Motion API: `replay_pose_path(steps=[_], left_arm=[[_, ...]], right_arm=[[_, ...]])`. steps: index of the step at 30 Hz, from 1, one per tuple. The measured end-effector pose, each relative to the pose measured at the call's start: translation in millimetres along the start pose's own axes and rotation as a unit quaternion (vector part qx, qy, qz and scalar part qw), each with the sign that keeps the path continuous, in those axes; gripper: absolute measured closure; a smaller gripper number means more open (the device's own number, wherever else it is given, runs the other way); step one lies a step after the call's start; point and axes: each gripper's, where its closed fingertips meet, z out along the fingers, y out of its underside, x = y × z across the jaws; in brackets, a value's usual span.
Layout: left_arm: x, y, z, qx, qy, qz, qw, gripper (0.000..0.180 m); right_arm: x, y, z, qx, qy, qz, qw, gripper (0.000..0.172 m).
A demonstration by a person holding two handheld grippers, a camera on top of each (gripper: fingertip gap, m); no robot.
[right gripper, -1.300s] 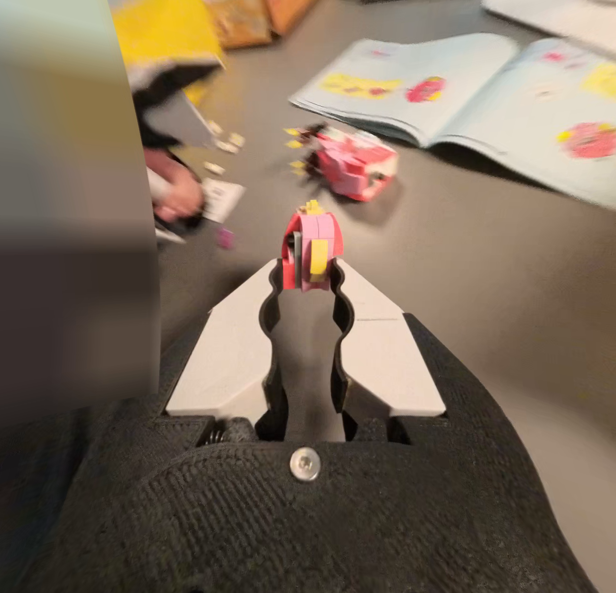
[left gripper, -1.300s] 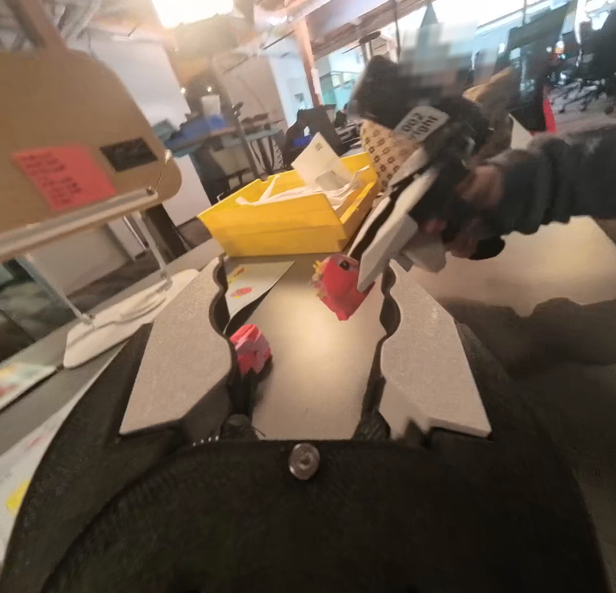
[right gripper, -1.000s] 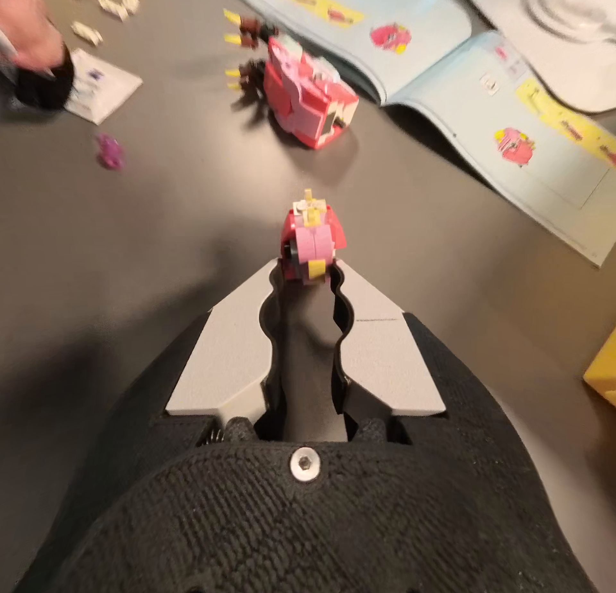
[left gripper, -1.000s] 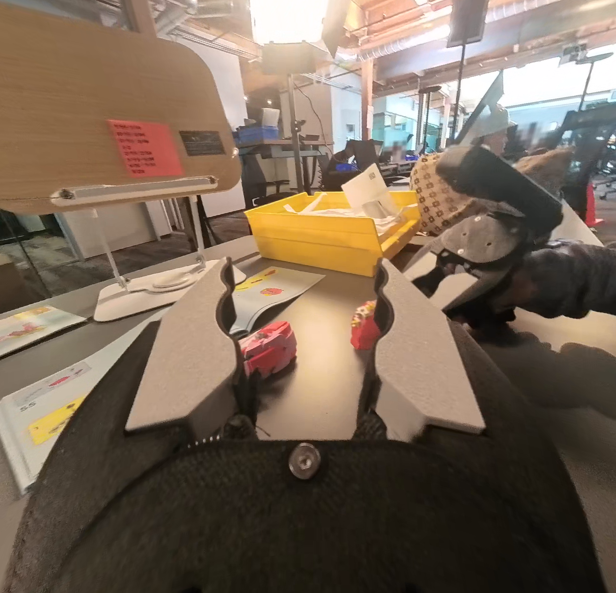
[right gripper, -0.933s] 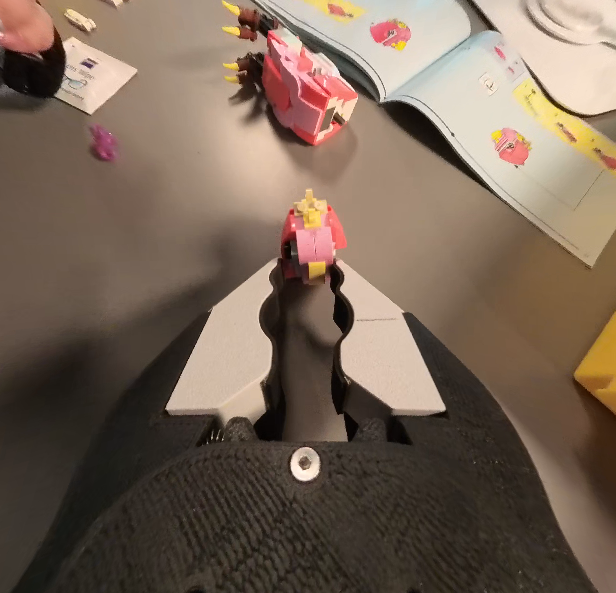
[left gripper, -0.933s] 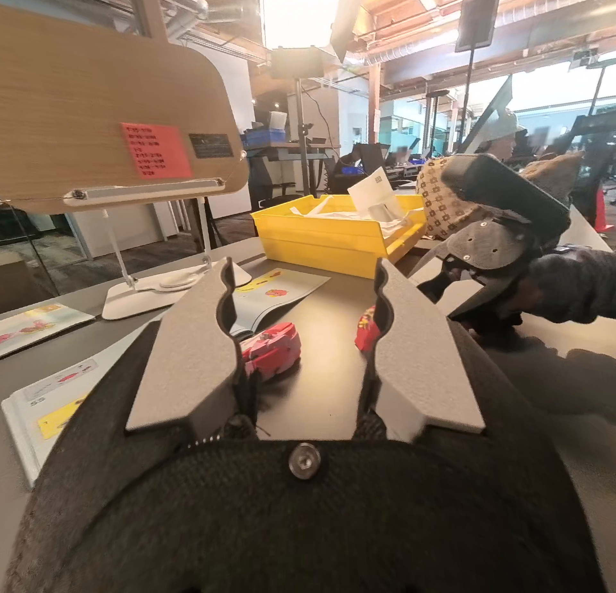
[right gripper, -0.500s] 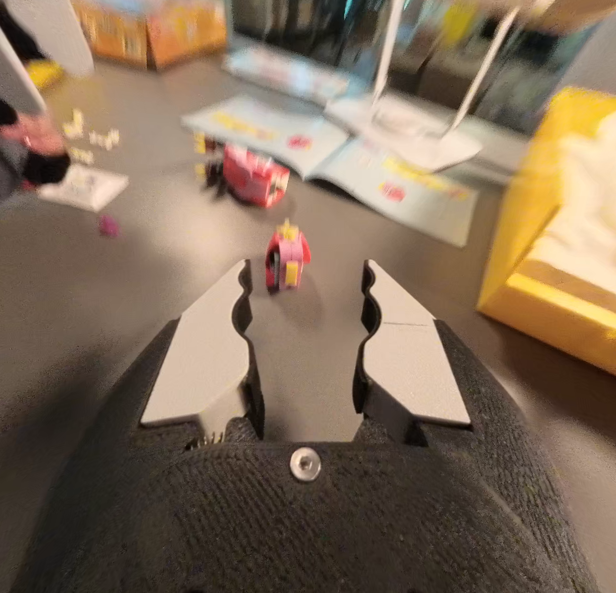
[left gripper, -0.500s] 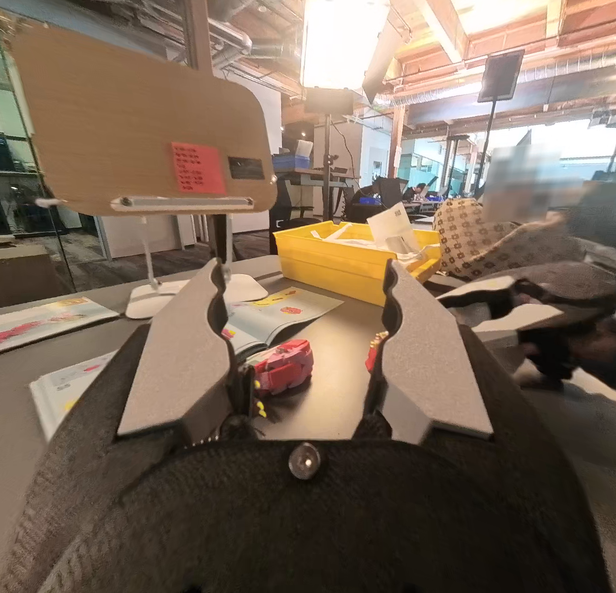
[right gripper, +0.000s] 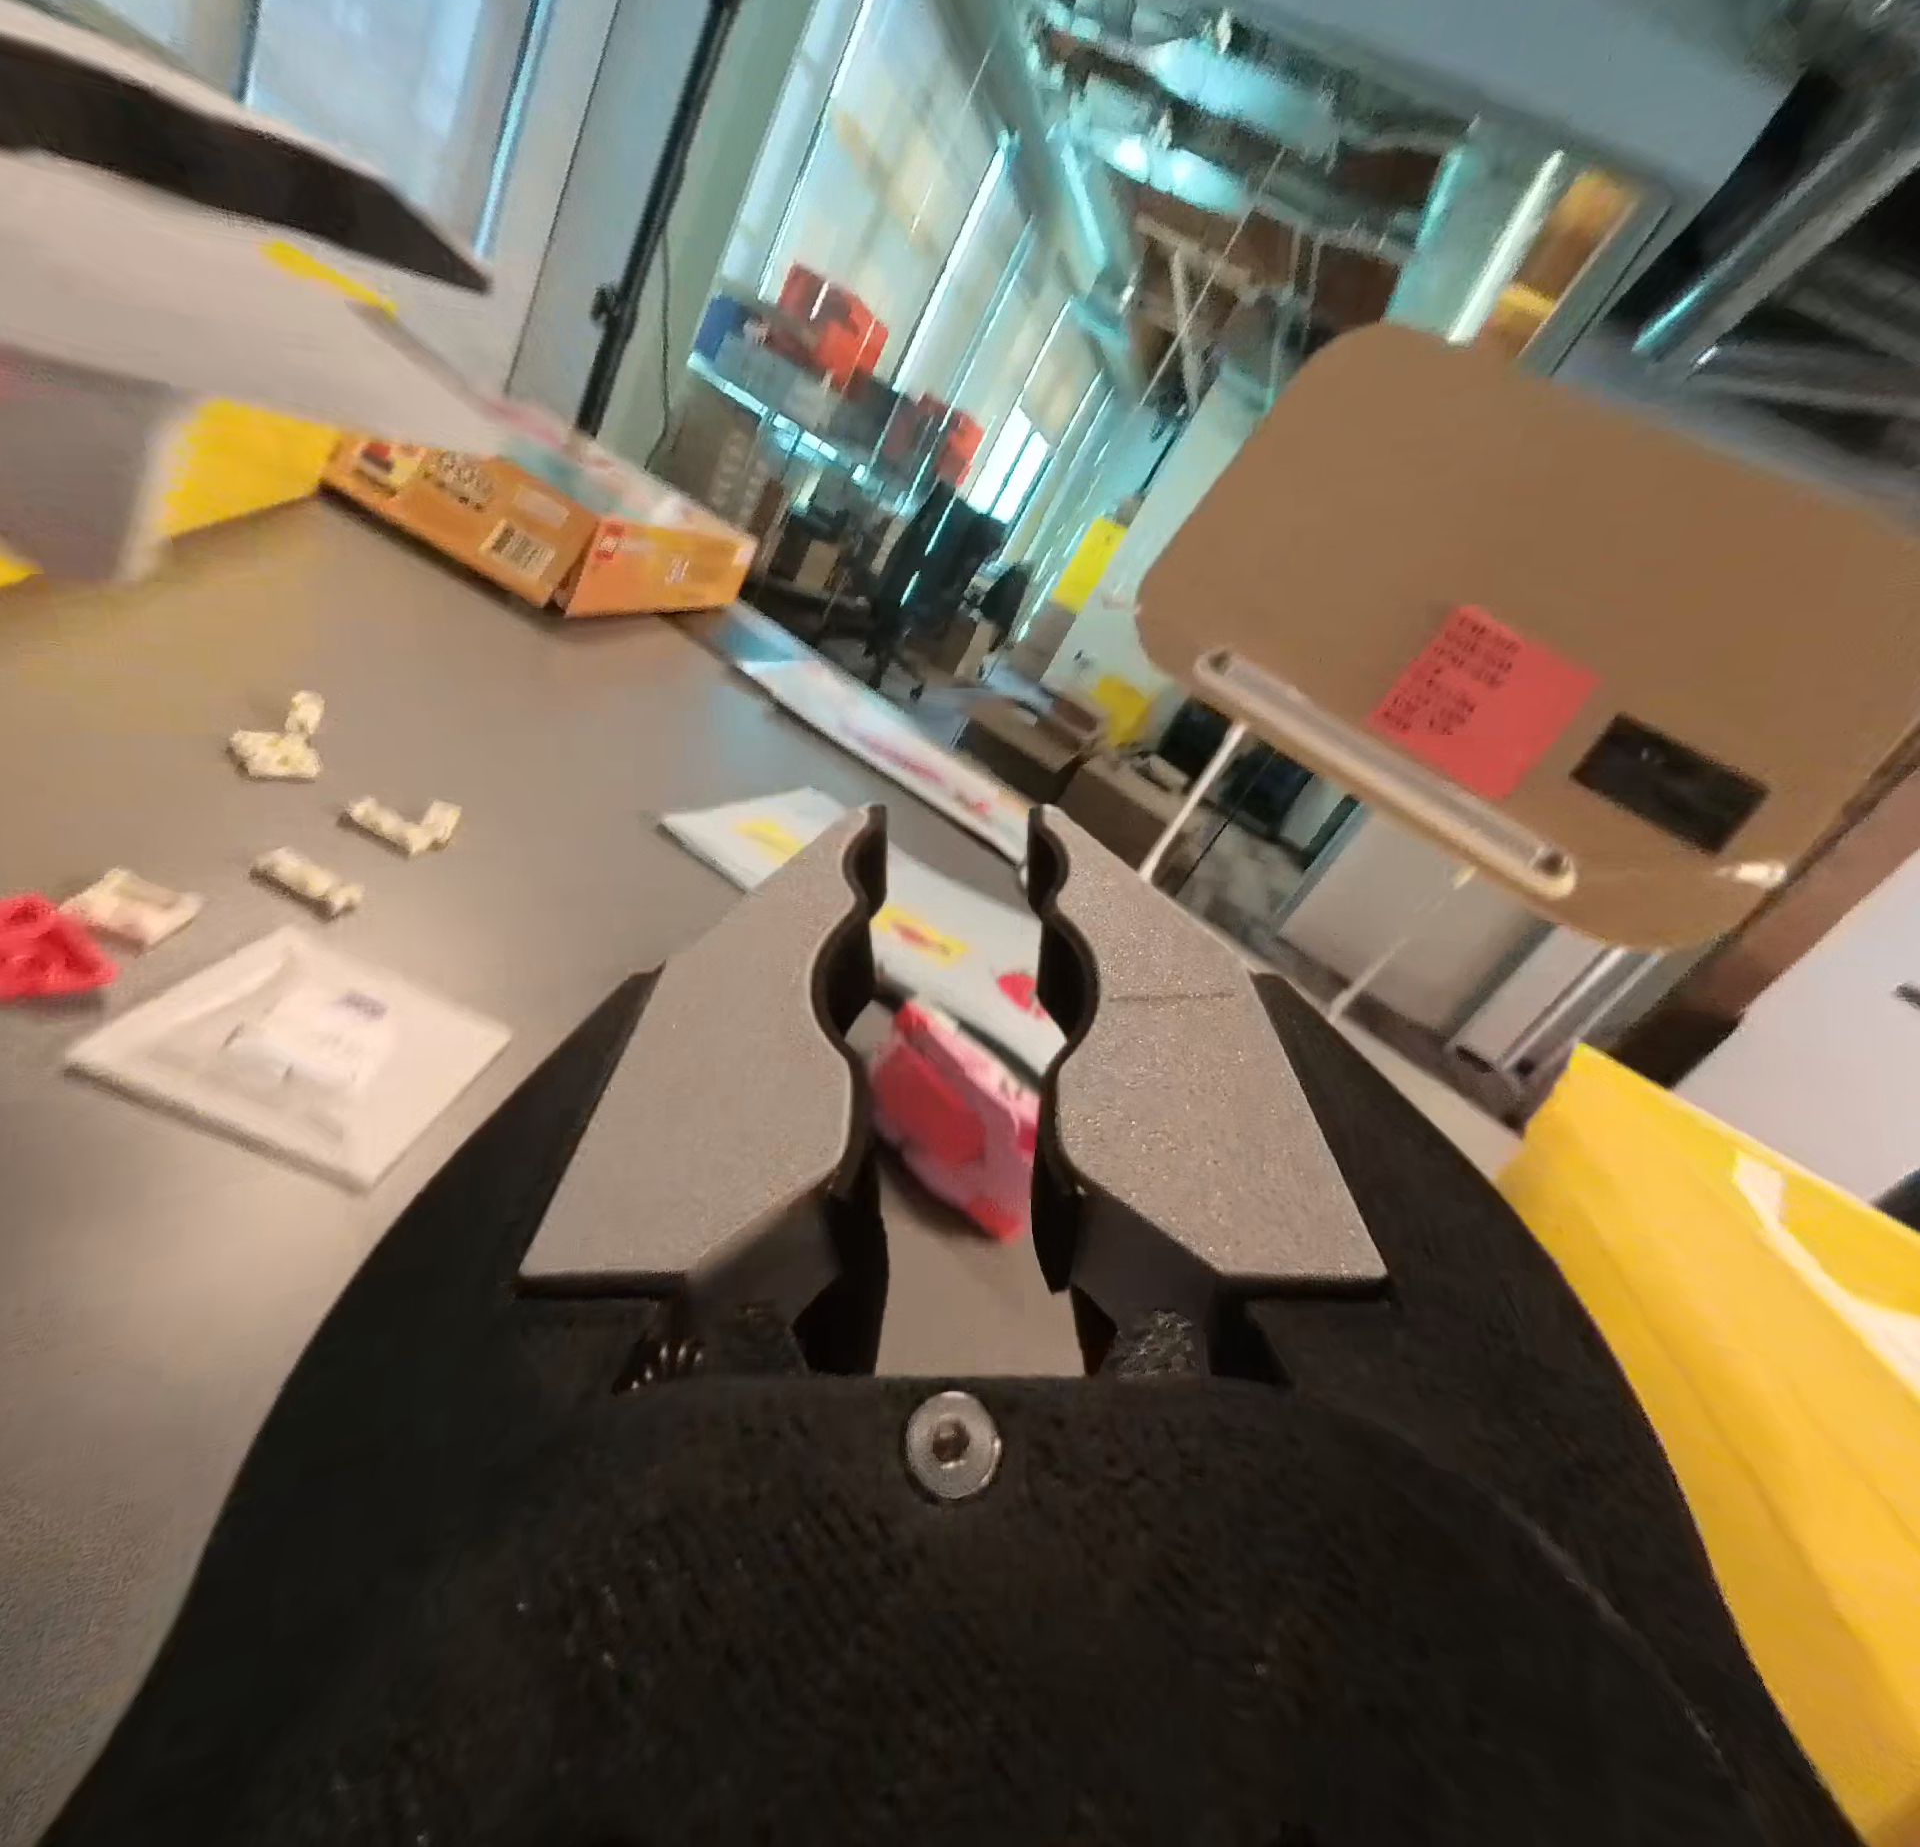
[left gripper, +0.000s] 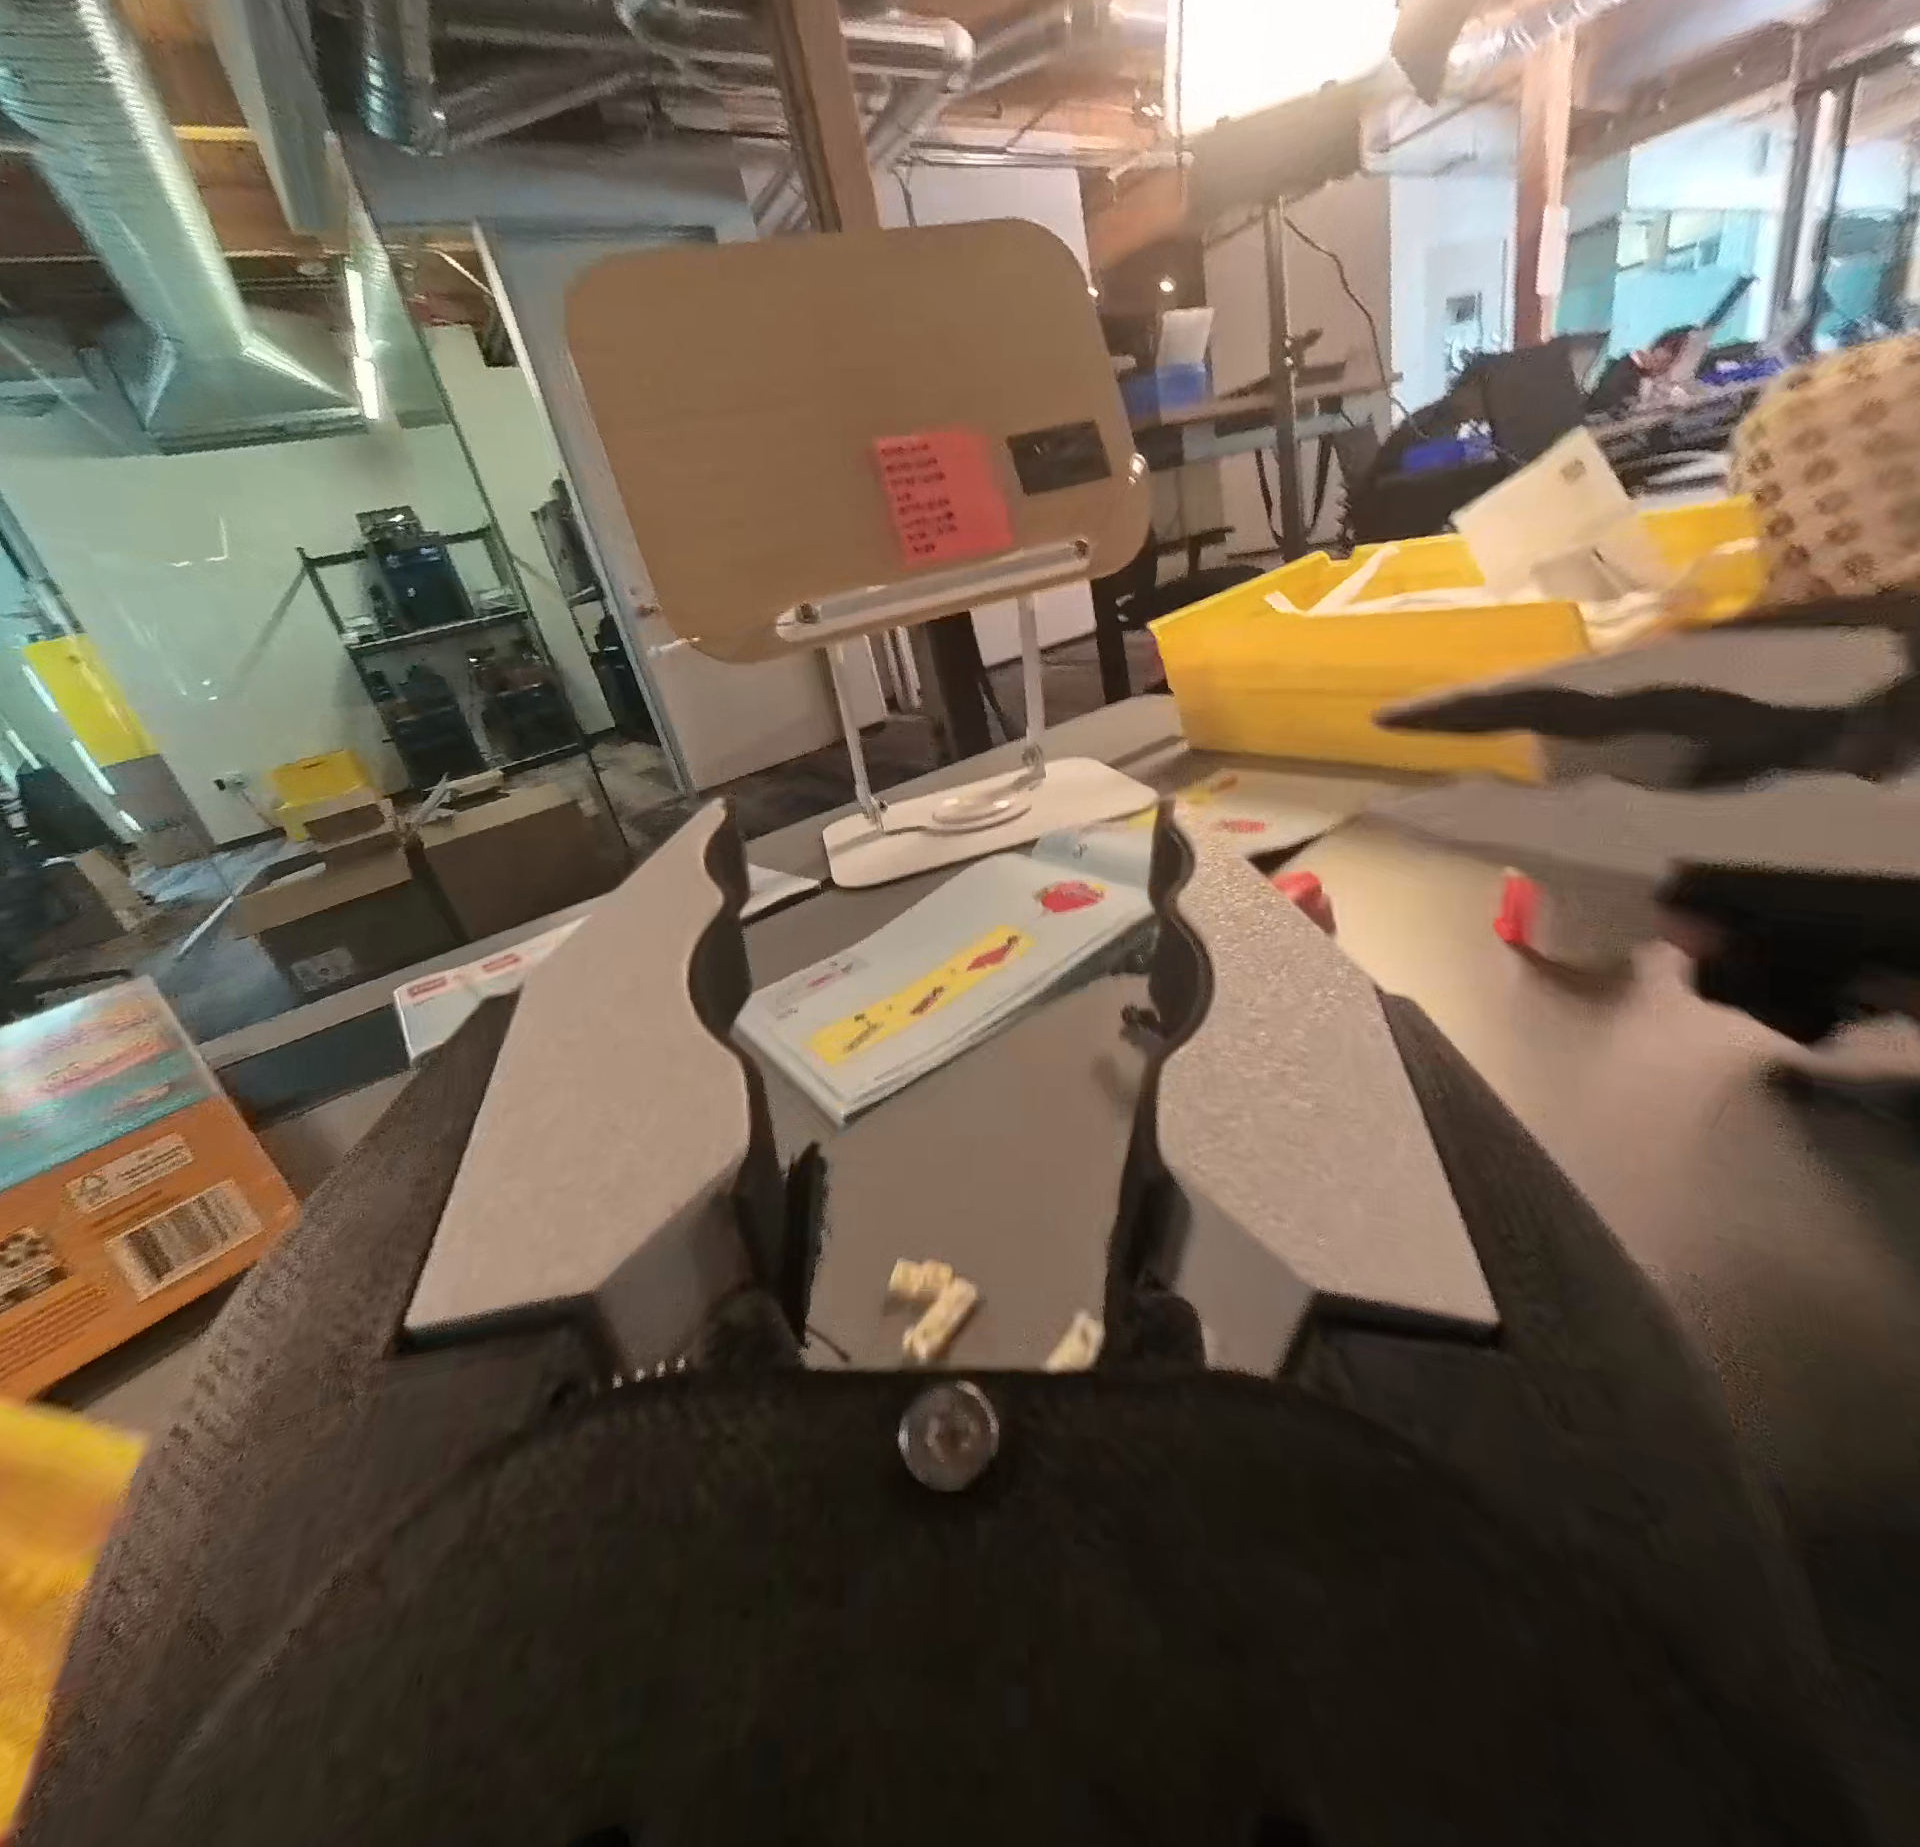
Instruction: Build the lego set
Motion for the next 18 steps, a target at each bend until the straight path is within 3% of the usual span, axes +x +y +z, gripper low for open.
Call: replay_pose_path(steps=[8,13,18], left_arm=[[18.4,3.6,-75.3,-0.015,0.062,-0.018,0.998,0.107],[12.2,15.0,-71.7,-0.041,0.061,-0.034,0.997,0.107],[18.5,17.8,-70.9,-0.048,0.074,-0.019,0.996,0.114]], right_arm=[[-29.1,-21.5,49.6,0.054,0.000,-0.061,0.997,0.160],[-36.9,-22.3,65.8,0.057,0.000,-0.086,0.995,0.165],[-37.5,-27.4,58.3,0.072,0.000,-0.100,0.992,0.172]])
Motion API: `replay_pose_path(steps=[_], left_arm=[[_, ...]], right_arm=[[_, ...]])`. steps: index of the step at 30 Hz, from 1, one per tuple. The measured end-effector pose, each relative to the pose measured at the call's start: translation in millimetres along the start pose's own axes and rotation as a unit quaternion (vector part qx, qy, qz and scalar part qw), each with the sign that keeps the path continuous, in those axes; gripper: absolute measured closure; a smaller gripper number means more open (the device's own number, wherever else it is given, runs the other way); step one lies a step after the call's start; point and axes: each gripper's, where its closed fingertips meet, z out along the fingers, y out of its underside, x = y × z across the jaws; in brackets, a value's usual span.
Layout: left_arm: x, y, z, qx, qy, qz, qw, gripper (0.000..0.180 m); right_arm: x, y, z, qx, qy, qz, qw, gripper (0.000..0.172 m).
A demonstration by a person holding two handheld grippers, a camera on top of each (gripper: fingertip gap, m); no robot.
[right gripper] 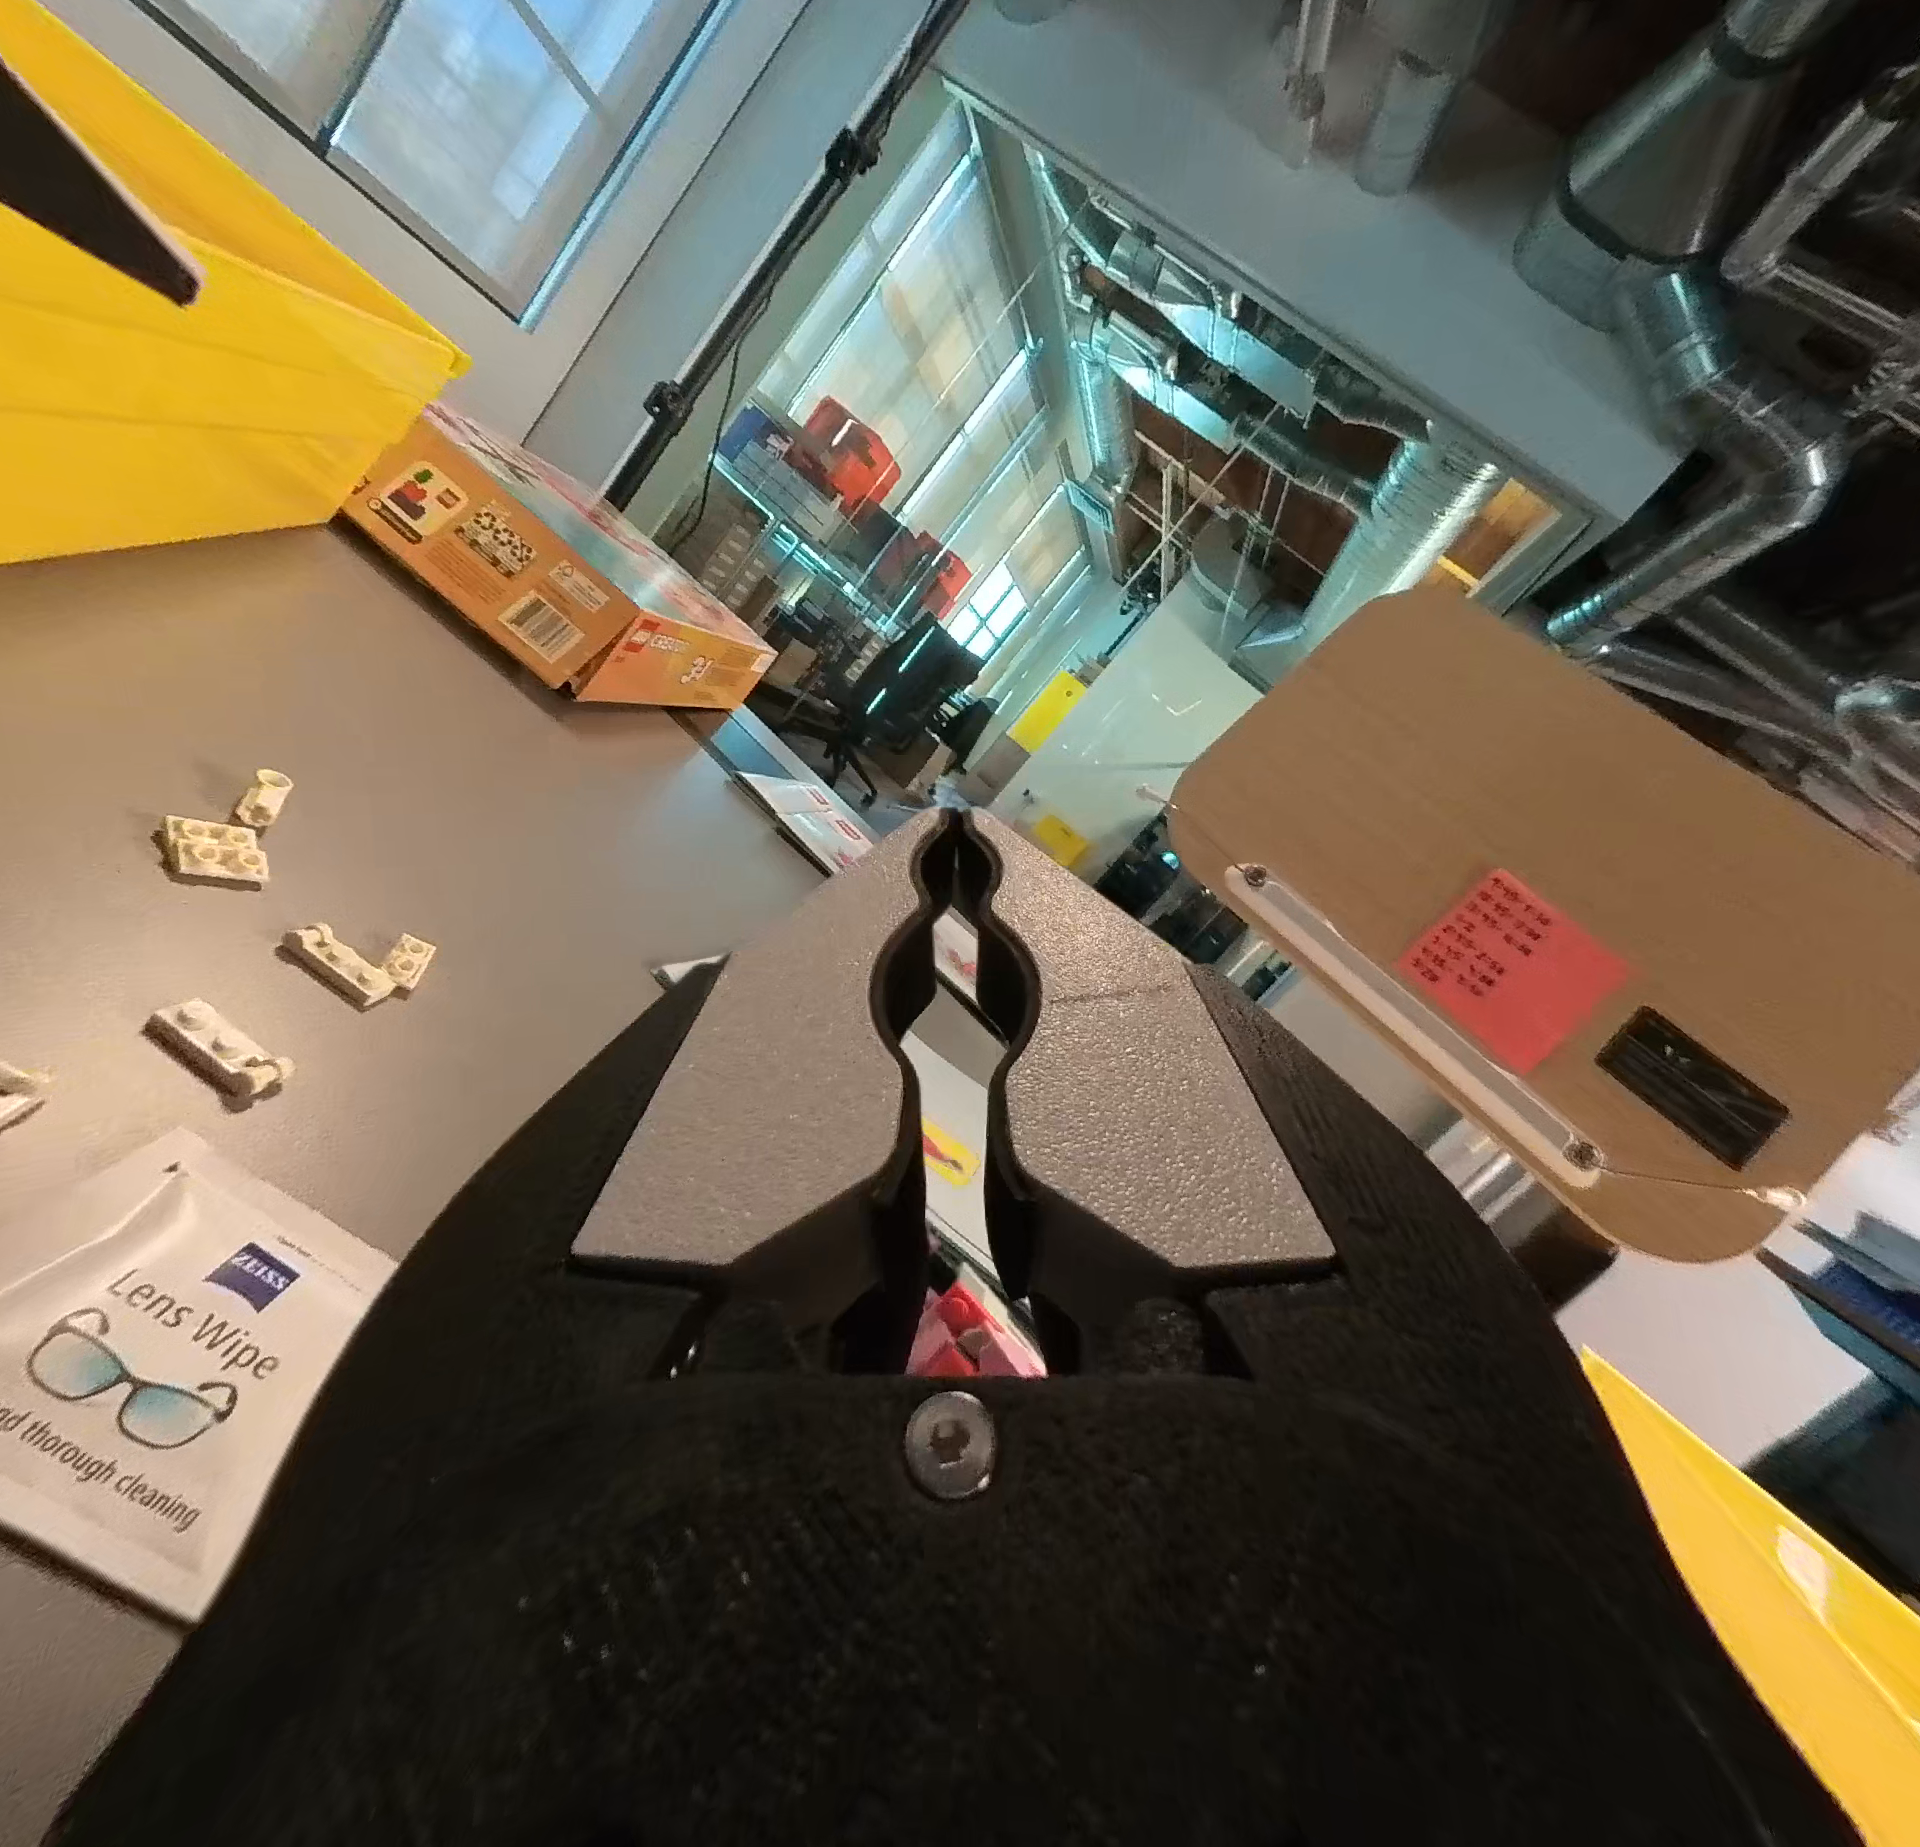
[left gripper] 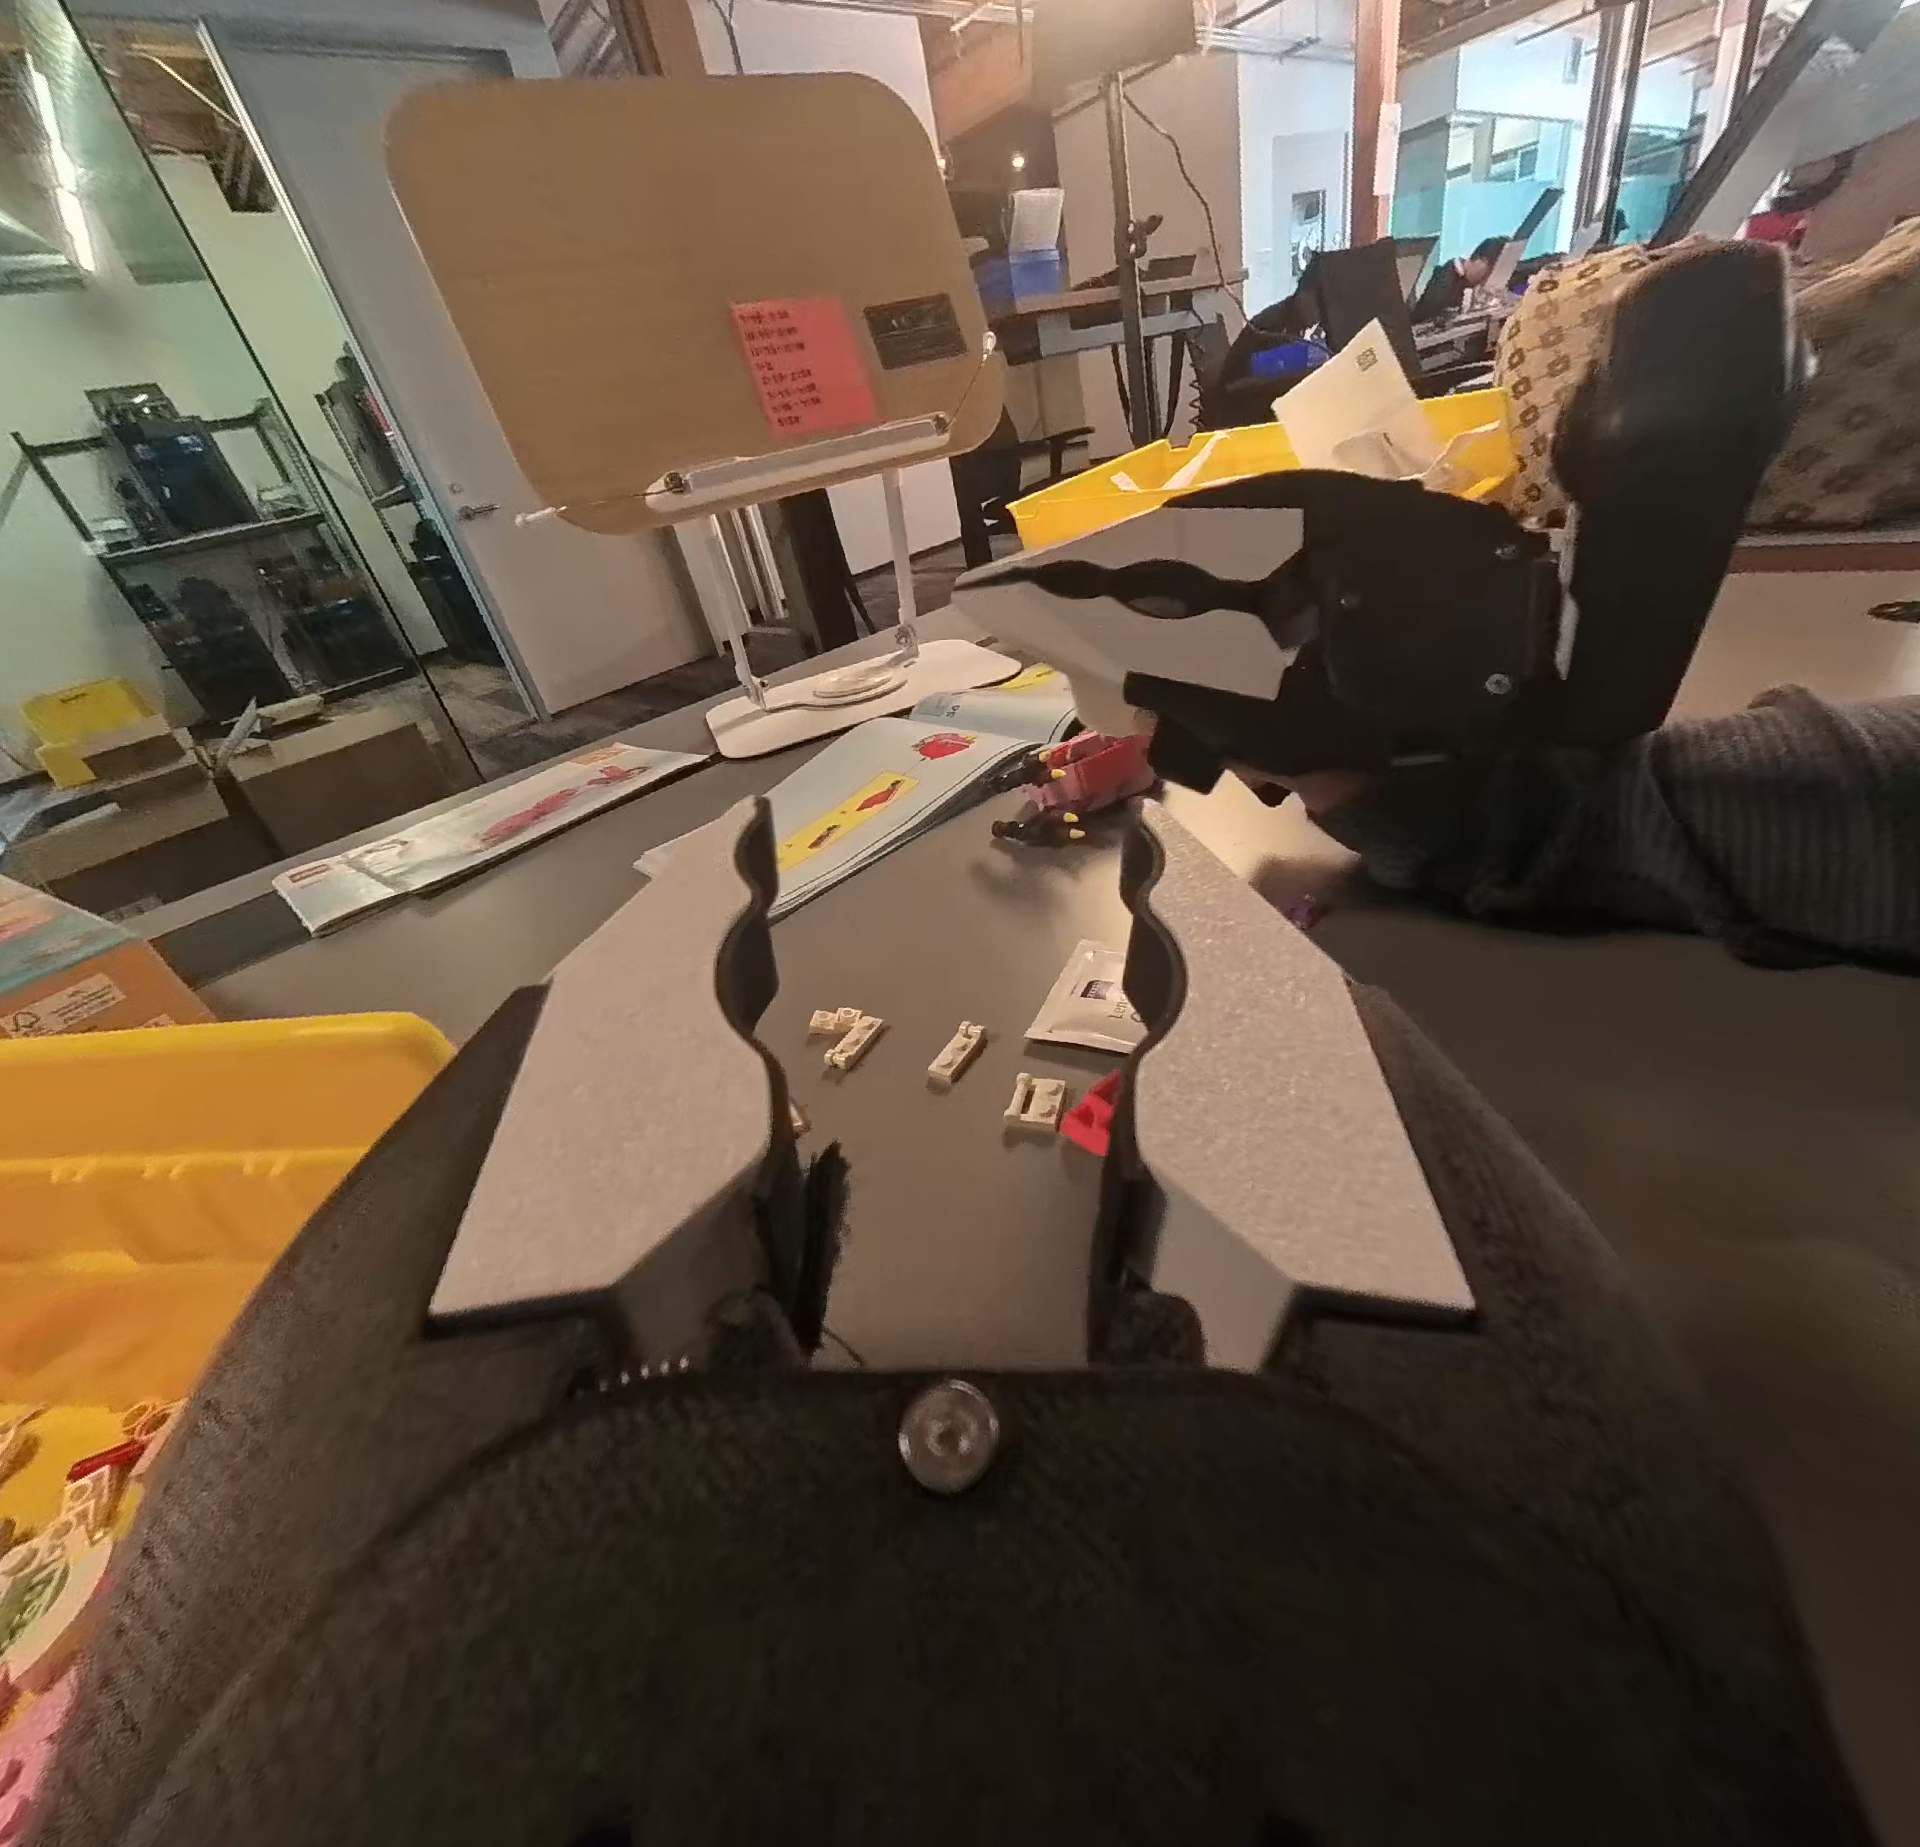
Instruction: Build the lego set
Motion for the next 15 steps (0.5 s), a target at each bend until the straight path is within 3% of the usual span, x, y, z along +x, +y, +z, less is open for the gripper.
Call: replay_pose_path(steps=[5,8,15], left_arm=[[-5.6,0.0,-1.3,0.003,-0.009,-0.012,1.000,0.122],[3.0,0.7,-0.5,0.004,0.030,-0.030,0.999,0.145],[2.4,-0.6,-1.3,0.009,0.033,-0.040,0.999,0.147]], right_arm=[[-24.4,-17.0,-5.3,0.042,-0.058,-0.031,0.997,0.172],[-45.3,-39.4,-15.8,0.106,-0.140,0.033,0.984,0.172],[-34.7,-33.2,-13.8,0.093,-0.116,0.043,0.988,0.172]])
